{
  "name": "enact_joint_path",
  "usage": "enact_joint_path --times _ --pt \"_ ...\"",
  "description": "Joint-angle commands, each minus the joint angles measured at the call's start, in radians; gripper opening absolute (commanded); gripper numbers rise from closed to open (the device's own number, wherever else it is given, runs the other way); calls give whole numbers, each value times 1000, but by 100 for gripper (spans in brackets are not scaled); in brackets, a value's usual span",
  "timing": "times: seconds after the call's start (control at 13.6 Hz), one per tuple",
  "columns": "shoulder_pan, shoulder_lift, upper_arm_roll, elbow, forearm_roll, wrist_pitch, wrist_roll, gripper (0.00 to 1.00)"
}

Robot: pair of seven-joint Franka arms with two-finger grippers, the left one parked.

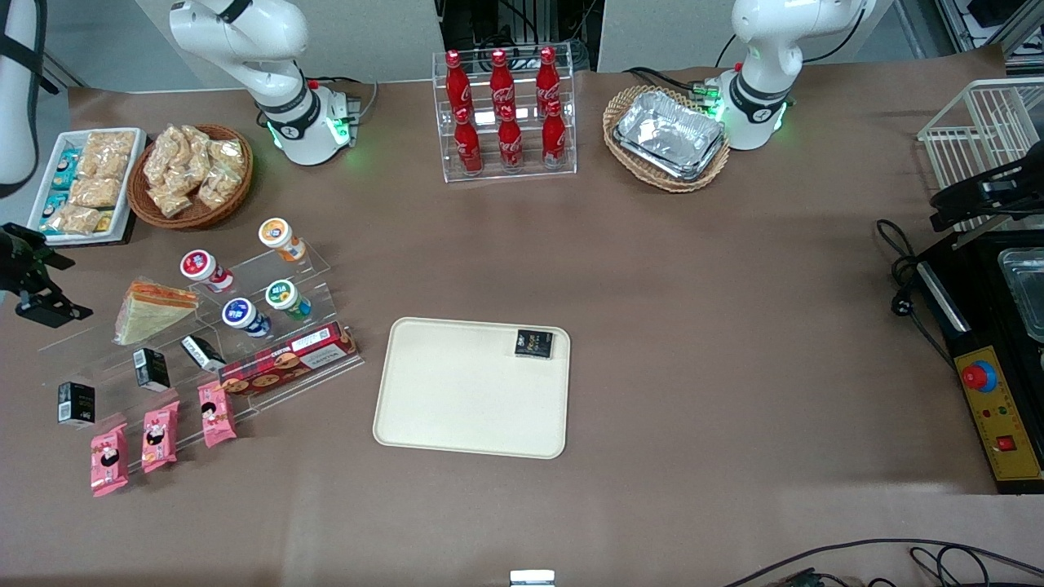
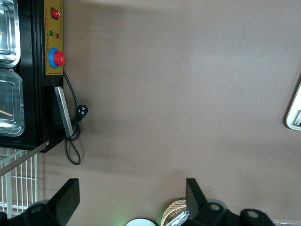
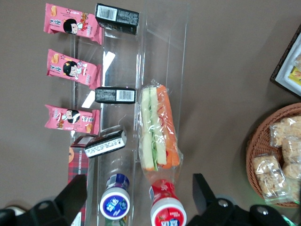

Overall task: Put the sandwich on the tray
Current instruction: 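Lower the right gripper around the wrapped sandwich and close it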

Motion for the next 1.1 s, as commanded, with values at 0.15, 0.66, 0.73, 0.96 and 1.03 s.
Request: enact_joint_path --times 0.15,0.66,0.73,0.96,1.03 --pt "7 -26 -22 -132 -9 122 -12 100" --pt "9 -92 -35 -356 -9 294 -30 100" --pt "10 -91 -36 -375 -10 323 -30 100" --pt "12 -75 -36 -392 -11 365 -32 100" --pt "12 -66 -36 -395 -11 377 -32 100"
